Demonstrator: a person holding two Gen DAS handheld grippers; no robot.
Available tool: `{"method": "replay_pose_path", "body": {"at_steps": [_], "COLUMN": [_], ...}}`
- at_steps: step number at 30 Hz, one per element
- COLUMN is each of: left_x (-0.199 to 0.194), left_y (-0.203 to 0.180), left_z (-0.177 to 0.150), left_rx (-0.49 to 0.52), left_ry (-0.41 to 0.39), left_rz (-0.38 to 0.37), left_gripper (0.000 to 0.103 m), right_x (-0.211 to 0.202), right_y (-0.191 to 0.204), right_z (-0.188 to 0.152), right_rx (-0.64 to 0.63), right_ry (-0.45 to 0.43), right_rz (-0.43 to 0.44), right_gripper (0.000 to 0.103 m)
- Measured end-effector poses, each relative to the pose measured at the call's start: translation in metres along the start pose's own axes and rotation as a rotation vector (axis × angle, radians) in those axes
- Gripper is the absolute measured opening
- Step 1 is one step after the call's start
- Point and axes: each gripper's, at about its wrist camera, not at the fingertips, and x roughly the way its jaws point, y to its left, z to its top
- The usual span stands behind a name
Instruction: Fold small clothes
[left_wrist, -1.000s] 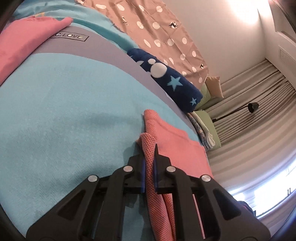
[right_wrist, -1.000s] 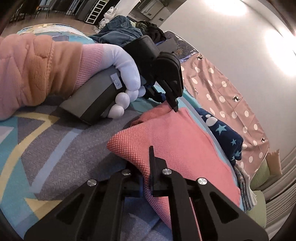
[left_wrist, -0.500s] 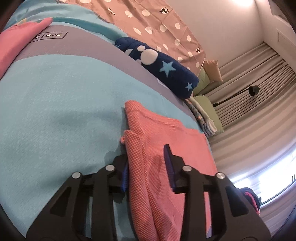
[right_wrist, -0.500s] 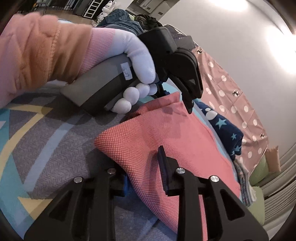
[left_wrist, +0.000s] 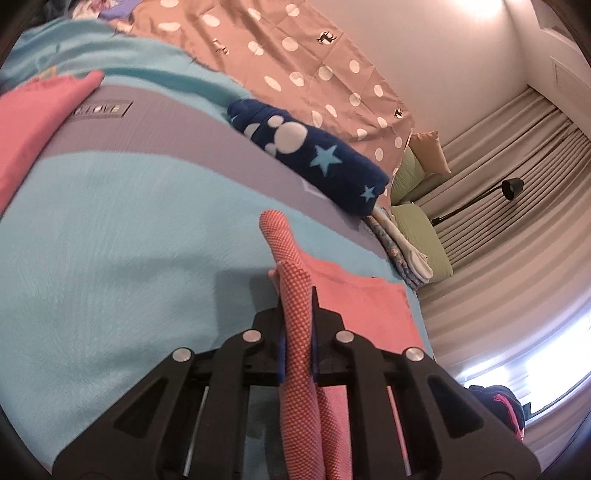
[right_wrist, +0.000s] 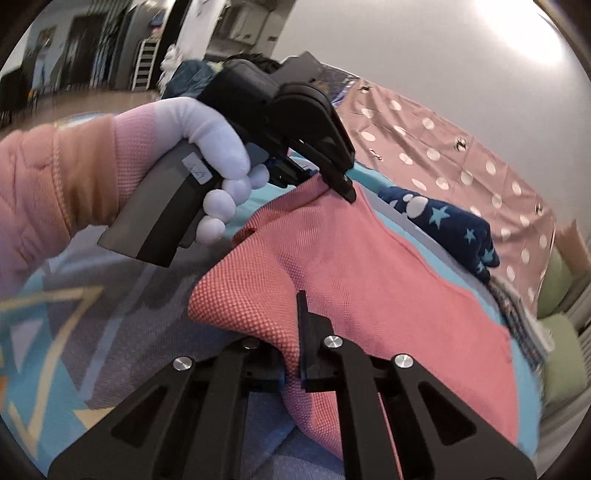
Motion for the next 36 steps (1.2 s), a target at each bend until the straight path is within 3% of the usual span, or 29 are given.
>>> {"method": "replay_pose_path", "body": {"at_steps": [16, 27, 36], "left_x": [0.005, 0.05, 0.091], "left_y": [-0.075, -0.15, -0.211], "left_z": [0.011, 0.013, 0.003], "left_rx": [0.078, 0.15, 0.223], "left_ry": [-0.009, 0.026, 0.068], "left_rz": [0.087, 0.146, 0.159], "left_gripper": [0.009, 0.008, 0.008], "right_x": [-0.041, -0.073, -0.095], "right_y": [-0.071, -0.132, -0.173], "right_z": [-0.017, -0.051, -0.08], "right_rx": [0.275, 0.478, 0.603], "right_ry": [-0.084, -0.139, -0.188], "right_rz": [0.051, 0.112, 0.107], "right_gripper": [0.005, 0.005, 0.005]}}
